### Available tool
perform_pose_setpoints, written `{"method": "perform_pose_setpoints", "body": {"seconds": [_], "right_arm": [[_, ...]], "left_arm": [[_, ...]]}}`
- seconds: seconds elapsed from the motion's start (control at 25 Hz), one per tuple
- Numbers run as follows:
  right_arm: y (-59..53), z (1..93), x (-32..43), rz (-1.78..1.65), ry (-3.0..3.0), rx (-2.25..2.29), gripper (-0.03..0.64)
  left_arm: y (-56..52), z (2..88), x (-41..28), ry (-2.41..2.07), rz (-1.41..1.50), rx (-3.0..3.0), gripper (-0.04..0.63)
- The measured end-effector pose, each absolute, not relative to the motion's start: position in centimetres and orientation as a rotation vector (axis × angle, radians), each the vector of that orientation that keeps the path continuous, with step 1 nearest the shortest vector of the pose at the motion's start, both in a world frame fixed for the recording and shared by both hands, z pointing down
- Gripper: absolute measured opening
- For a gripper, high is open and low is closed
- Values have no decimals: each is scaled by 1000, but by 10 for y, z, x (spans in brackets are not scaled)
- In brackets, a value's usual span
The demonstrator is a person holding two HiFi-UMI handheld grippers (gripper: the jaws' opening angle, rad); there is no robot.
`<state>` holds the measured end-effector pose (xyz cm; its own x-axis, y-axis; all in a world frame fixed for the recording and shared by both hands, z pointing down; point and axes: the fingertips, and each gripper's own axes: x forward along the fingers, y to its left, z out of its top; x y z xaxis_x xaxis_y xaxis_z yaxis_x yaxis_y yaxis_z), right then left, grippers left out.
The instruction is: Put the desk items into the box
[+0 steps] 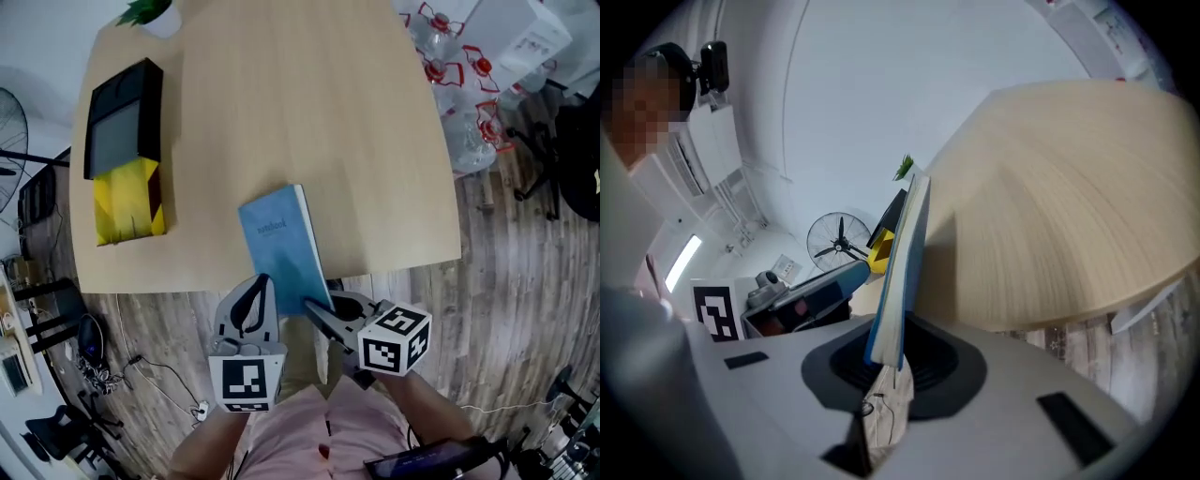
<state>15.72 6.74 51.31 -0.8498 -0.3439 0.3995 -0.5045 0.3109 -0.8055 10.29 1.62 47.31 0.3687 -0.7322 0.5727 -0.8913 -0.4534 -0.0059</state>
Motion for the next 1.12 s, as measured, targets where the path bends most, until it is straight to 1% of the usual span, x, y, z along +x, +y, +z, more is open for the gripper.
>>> {"method": "perform_pose_setpoints", "body": {"seconds": [0.28,0.6,0.84,1.0,1.12], "right_arm": [[58,475,154,1455,-2448,792,46],[25,410,147,1263,-2578,766,46],[13,369,132,1128,-2675,734,46],[-9,344,120,1049,-2722,686,46],[-13,331,104,1051,-2733,662,46]], "left_arm": [[29,429,87,-1532,660,2321,12],[16,366,68,-1749,488,2327,12],[19,327,45,-1912,323,2315,12],[13,313,29,-2010,252,2274,12],[15,302,9,-2062,226,2246,12]]}}
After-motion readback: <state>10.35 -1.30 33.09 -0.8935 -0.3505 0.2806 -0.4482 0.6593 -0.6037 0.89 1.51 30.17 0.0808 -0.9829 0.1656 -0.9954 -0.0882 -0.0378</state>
